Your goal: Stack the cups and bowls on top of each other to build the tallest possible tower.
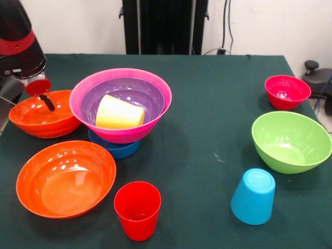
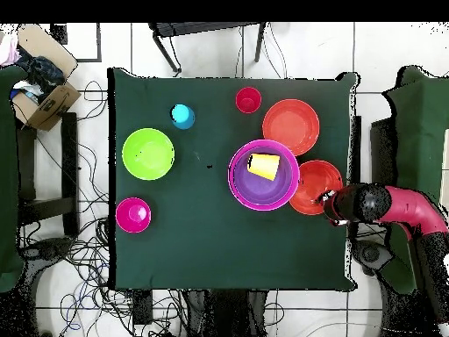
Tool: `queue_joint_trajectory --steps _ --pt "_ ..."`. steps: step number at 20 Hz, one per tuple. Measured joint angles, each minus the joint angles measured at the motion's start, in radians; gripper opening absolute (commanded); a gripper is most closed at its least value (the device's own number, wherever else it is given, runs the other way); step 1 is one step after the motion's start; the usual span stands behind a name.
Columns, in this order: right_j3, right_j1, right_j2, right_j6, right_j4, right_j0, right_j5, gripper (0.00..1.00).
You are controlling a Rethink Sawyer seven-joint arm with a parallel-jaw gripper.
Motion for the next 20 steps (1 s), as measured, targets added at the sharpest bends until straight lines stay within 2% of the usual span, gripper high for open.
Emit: queue_joint_trajectory --steps 6,7,20 --pt "0.000 0.015 0.000 0.000 0.000 -0.004 0.001 1.00" --pt "0.000 0.018 0.000 0.000 0.000 -0.005 0.001 0.00" --pt "0.017 -0.030 0.001 -0.010 0.002 -0.006 -0.001 0.00"
